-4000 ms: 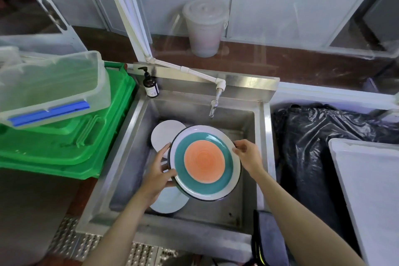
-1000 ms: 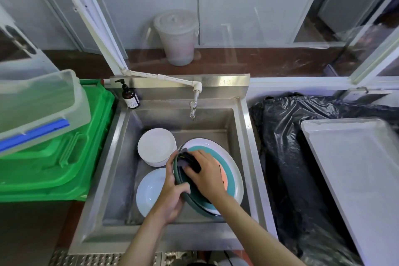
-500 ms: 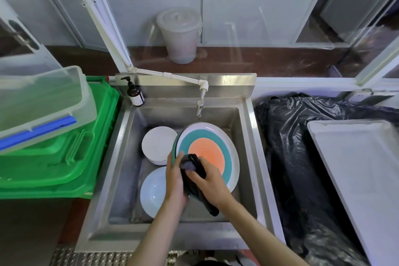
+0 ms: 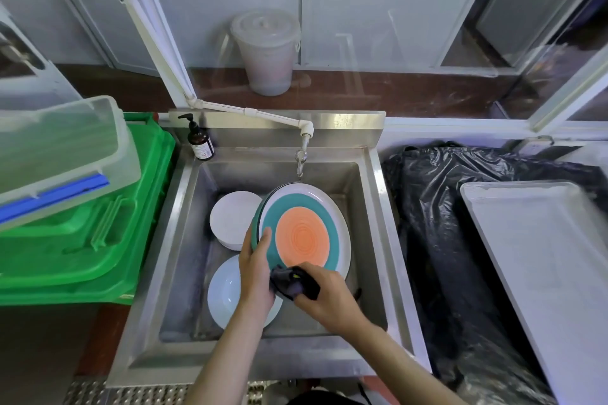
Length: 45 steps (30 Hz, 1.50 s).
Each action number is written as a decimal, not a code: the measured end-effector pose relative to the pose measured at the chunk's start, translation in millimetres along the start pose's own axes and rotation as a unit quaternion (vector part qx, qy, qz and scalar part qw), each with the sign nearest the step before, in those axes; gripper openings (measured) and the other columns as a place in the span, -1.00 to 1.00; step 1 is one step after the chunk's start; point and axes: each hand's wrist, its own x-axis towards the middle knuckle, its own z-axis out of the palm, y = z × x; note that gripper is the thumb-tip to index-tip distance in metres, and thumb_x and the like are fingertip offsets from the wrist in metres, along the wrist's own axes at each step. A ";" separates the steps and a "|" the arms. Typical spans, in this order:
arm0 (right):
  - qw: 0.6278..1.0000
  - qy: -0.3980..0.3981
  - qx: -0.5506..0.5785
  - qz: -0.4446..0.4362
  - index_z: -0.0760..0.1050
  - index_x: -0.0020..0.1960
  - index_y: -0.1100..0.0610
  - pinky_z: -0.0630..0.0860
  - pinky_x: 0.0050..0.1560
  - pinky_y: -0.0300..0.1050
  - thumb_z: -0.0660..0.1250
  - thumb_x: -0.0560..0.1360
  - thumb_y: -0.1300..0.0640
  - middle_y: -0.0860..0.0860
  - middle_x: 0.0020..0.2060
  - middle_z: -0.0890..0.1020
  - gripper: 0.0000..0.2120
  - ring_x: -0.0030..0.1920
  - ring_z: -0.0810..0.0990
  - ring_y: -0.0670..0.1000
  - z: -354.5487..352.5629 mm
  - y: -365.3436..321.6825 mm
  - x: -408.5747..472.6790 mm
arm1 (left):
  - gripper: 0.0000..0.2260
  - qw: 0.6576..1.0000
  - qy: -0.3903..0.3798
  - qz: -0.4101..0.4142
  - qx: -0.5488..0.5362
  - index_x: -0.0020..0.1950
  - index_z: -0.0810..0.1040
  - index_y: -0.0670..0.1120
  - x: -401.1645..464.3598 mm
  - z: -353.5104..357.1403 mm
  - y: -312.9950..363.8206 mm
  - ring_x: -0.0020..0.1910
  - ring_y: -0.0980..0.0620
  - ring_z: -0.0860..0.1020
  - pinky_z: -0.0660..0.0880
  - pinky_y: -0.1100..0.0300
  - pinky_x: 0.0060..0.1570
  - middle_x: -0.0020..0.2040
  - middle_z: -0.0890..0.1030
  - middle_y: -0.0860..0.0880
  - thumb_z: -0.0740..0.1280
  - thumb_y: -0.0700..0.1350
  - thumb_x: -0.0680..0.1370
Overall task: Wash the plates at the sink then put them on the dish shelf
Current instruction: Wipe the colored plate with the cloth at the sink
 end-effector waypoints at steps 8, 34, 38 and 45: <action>0.976 -0.108 -0.143 -0.122 0.60 0.22 0.04 0.53 0.18 -0.09 0.36 0.36 0.33 -0.07 0.17 0.66 -0.54 0.15 0.61 0.01 -42.4 28.5 -13.1 | -0.69 1.000 -0.007 0.002 -0.001 0.29 0.62 0.14 2.8 -9.3 12.4 0.22 -0.12 0.65 0.60 -0.11 0.16 0.21 0.71 -0.01 0.31 -0.21 0.66; 0.953 -0.022 -0.273 -0.128 0.64 0.00 -0.08 0.38 -0.18 -0.06 0.40 0.45 0.12 -0.17 -0.01 0.69 -0.83 -0.02 0.64 -0.01 -34.3 65.5 -13.5 | -0.65 0.998 -0.017 0.030 0.061 0.33 0.64 0.09 3.2 -17.5 24.3 0.26 -0.15 0.63 0.55 -0.21 0.29 0.22 0.71 -0.02 0.37 -0.24 0.61; 0.940 -0.064 -0.289 -0.167 0.64 0.08 -0.10 0.49 -0.13 -0.09 0.36 0.41 0.17 -0.19 0.09 0.68 -0.70 0.06 0.62 -0.03 -35.7 69.2 -18.2 | -0.65 0.997 -0.020 0.034 0.065 0.32 0.64 0.10 2.2 -20.8 22.0 0.26 -0.16 0.63 0.55 -0.20 0.28 0.22 0.70 -0.02 0.37 -0.24 0.61; 0.914 -0.010 -0.389 -0.113 0.73 0.02 -0.06 0.57 0.19 0.01 0.57 0.43 0.11 -0.13 0.02 0.72 -0.82 0.15 0.66 0.02 -74.2 82.8 33.9 | -0.65 0.998 -0.008 0.006 0.054 0.30 0.65 0.14 -1.2 -18.4 14.5 0.23 -0.20 0.64 0.57 -0.28 0.23 0.22 0.70 -0.06 0.40 -0.20 0.59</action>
